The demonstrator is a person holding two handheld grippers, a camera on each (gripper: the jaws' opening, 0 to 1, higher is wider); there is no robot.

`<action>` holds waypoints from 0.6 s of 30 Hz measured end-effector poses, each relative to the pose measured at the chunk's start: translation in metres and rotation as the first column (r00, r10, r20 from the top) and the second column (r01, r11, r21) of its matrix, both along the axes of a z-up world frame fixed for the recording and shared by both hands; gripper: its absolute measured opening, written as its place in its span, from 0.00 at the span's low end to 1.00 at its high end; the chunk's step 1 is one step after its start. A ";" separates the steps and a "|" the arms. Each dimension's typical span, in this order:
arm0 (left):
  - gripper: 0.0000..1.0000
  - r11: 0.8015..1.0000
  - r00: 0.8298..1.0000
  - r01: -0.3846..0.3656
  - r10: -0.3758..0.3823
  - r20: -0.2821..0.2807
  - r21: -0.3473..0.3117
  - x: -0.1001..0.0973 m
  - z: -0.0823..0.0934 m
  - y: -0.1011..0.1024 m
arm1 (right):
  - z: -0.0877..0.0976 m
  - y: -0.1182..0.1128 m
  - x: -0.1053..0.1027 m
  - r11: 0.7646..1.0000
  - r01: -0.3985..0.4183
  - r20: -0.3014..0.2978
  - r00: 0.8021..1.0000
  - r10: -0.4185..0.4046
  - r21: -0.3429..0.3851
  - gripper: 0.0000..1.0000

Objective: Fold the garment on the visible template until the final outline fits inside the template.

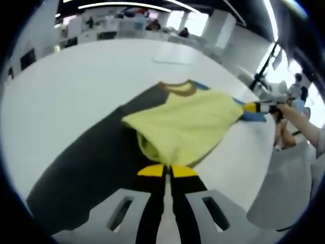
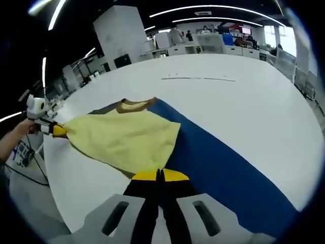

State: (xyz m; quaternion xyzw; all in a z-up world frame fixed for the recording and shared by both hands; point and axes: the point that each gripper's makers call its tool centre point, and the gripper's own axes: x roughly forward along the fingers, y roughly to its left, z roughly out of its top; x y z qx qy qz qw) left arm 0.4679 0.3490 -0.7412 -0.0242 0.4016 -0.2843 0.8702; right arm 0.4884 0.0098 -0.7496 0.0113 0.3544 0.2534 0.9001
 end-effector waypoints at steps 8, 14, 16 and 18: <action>0.00 1.000 1.000 -0.007 0.007 -0.011 -0.004 -0.009 -0.003 0.002 | 0.006 -0.001 -0.008 1.000 -0.002 0.011 1.000 0.002 0.006 0.01; 0.00 1.000 1.000 -0.015 0.015 -0.003 -0.013 -0.012 -0.001 0.004 | 0.009 0.001 -0.015 1.000 -0.025 0.023 0.999 0.025 -0.008 0.01; 0.00 1.000 1.000 -0.020 0.020 0.000 -0.018 -0.016 0.000 0.004 | 0.008 0.000 -0.017 1.000 -0.023 0.020 1.000 0.023 -0.004 0.01; 0.00 1.000 1.000 -0.019 0.019 -0.004 -0.020 -0.018 -0.001 0.004 | 0.007 0.000 -0.018 1.000 -0.021 0.019 1.000 0.021 -0.003 0.01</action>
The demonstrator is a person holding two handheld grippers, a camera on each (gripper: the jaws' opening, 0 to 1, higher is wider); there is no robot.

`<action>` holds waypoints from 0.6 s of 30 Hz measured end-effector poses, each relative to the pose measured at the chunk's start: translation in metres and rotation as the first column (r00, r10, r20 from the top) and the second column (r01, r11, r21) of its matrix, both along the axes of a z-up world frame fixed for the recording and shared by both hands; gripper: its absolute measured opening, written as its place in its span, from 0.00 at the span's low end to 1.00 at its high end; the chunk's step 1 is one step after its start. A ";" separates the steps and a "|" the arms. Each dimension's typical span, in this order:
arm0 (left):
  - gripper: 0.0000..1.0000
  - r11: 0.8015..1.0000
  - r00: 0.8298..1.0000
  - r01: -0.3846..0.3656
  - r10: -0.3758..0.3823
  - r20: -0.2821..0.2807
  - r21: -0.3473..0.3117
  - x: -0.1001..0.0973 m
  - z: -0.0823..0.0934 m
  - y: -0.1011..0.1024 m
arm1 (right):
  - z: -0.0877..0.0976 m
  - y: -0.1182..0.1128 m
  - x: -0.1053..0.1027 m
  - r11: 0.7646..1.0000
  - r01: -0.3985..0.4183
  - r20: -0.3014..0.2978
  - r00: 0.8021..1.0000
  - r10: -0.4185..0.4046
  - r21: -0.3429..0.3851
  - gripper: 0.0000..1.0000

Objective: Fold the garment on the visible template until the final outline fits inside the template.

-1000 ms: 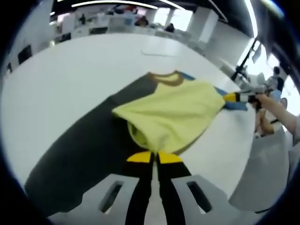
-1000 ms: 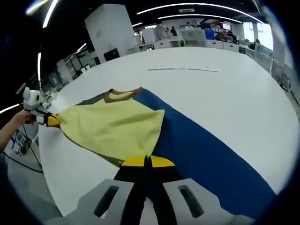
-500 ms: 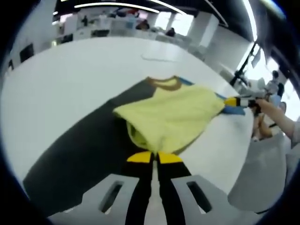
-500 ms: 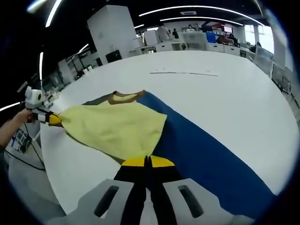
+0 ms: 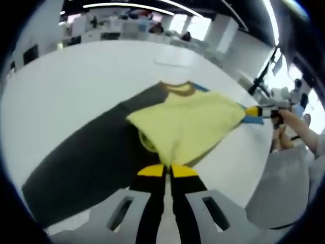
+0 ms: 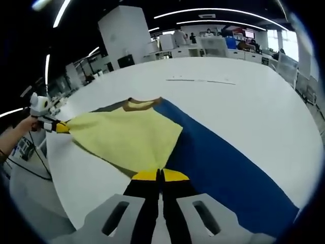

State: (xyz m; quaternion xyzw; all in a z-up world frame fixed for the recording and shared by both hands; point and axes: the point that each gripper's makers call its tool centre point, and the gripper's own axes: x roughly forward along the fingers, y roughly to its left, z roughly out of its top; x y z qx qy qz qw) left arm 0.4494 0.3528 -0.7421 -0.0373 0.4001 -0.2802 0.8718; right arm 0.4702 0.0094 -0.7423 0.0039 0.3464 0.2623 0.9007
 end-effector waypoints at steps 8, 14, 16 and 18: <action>0.00 1.000 1.000 -0.009 0.009 -0.018 -0.012 -0.014 -0.005 0.000 | -0.005 -0.004 -0.014 1.000 0.001 -0.020 1.000 -0.001 0.015 0.01; 0.00 1.000 0.999 -0.005 0.004 -0.031 -0.015 -0.021 -0.009 -0.002 | -0.007 -0.003 -0.022 1.000 -0.005 -0.028 1.000 0.006 0.016 0.01; 0.00 1.000 0.999 -0.003 0.002 -0.032 -0.018 -0.024 -0.009 -0.003 | -0.008 -0.002 -0.024 1.000 -0.011 -0.028 1.000 0.012 0.016 0.01; 0.00 1.000 0.999 0.003 -0.004 -0.038 -0.017 -0.027 -0.011 -0.004 | -0.008 -0.003 -0.026 1.000 -0.014 -0.031 0.999 0.014 0.014 0.01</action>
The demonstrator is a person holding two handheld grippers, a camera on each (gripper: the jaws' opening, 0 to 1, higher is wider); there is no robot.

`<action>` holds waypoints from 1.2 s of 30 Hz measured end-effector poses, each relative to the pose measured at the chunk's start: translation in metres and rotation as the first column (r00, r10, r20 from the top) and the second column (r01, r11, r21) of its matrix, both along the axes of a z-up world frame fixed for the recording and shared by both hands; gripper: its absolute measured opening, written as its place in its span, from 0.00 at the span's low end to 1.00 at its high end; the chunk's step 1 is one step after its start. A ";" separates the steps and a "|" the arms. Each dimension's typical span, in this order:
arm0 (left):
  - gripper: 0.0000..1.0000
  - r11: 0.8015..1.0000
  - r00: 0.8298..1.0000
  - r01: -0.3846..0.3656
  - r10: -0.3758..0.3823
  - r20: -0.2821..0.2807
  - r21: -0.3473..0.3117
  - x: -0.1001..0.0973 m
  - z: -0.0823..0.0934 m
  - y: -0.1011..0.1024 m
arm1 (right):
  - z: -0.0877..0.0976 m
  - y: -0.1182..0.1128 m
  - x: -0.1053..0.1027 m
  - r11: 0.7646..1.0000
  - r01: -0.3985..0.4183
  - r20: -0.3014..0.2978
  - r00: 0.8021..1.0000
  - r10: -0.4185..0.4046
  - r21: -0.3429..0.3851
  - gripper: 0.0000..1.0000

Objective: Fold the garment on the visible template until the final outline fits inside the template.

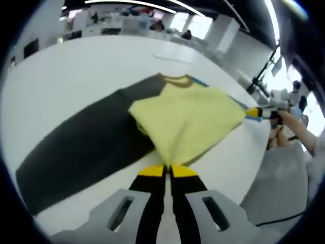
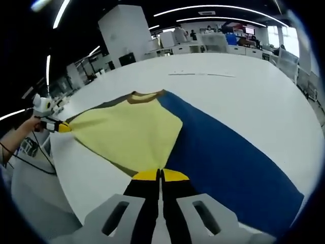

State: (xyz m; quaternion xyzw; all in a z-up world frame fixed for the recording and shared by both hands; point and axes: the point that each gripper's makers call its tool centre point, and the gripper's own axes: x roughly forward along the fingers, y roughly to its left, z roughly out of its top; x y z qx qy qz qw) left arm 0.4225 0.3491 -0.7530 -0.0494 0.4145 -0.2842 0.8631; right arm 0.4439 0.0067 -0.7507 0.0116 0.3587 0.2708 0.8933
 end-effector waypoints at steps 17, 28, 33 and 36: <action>0.00 1.000 1.000 0.016 -0.016 -0.016 0.000 -0.015 -0.002 0.006 | -0.009 -0.001 -0.021 1.000 -0.013 -0.039 0.999 0.013 0.007 0.01; 0.00 0.999 0.999 0.034 -0.034 -0.026 0.005 -0.034 -0.004 0.005 | -0.009 -0.002 -0.040 1.000 -0.012 -0.051 0.999 0.013 0.019 0.01; 0.00 0.999 0.999 0.039 -0.039 -0.029 0.002 -0.042 -0.005 0.004 | -0.010 -0.003 -0.049 1.000 -0.012 -0.057 0.998 0.013 0.023 0.01; 0.00 0.999 0.999 0.041 -0.041 -0.026 0.005 -0.045 -0.004 0.003 | -0.011 -0.003 -0.054 1.000 -0.012 -0.062 0.998 0.014 0.024 0.01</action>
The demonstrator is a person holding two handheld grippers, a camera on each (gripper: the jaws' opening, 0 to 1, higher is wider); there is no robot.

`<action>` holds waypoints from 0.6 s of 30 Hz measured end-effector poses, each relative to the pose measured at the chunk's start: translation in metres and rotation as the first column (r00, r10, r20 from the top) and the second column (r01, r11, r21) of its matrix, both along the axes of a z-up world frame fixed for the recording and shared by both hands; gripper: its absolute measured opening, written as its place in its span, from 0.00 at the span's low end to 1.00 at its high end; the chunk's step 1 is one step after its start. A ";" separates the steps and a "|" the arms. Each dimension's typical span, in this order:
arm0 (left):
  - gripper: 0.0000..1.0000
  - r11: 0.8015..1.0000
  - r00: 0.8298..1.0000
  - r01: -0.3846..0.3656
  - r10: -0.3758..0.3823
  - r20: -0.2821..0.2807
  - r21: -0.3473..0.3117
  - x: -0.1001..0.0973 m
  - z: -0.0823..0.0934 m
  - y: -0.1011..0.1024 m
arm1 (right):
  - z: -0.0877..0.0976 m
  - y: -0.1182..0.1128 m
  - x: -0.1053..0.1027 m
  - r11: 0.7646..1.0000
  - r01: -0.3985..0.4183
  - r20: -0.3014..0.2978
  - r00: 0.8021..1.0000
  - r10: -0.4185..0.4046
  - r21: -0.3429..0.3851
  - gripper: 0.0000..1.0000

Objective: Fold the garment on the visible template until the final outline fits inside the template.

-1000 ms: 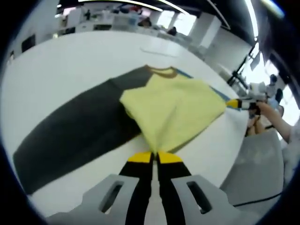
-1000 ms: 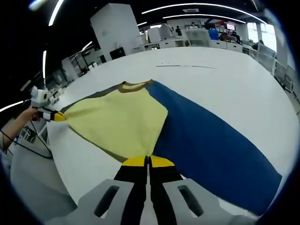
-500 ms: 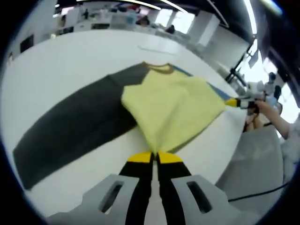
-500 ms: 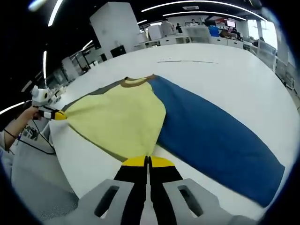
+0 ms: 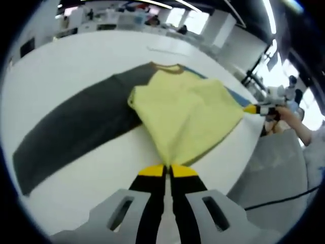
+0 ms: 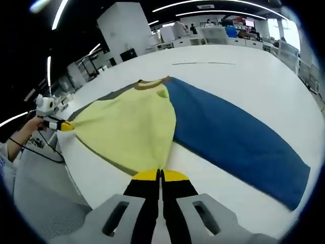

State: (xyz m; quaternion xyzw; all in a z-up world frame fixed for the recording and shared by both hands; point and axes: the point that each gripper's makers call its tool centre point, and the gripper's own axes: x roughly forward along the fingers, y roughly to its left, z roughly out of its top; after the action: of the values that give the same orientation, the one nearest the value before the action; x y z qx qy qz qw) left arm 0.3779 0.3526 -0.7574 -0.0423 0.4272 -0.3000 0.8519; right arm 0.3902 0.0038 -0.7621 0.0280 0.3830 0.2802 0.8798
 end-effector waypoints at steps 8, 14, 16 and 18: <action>0.00 0.999 1.000 0.028 -0.029 0.010 0.035 -0.010 0.001 0.000 | -0.001 0.001 -0.016 1.000 -0.022 -0.011 1.000 0.022 -0.009 0.01; 0.00 0.998 0.999 0.035 -0.036 0.019 0.043 -0.021 0.002 -0.001 | 0.002 0.000 -0.024 1.000 -0.027 -0.008 1.000 0.027 -0.011 0.01; 0.00 0.998 0.999 0.037 -0.038 0.015 0.046 -0.026 -0.001 -0.002 | 0.002 0.000 -0.027 0.999 -0.030 -0.008 1.000 0.029 -0.014 0.01; 0.00 0.998 0.999 0.040 -0.040 0.009 0.049 -0.031 -0.004 -0.002 | 0.001 0.000 -0.030 0.999 -0.031 -0.007 0.999 0.031 -0.018 0.01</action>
State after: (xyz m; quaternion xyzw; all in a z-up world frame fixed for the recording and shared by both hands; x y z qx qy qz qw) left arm 0.3469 0.3506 -0.7611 -0.0115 0.4308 -0.3067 0.8487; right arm 0.3603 0.0040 -0.7611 0.0151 0.3887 0.2904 0.8743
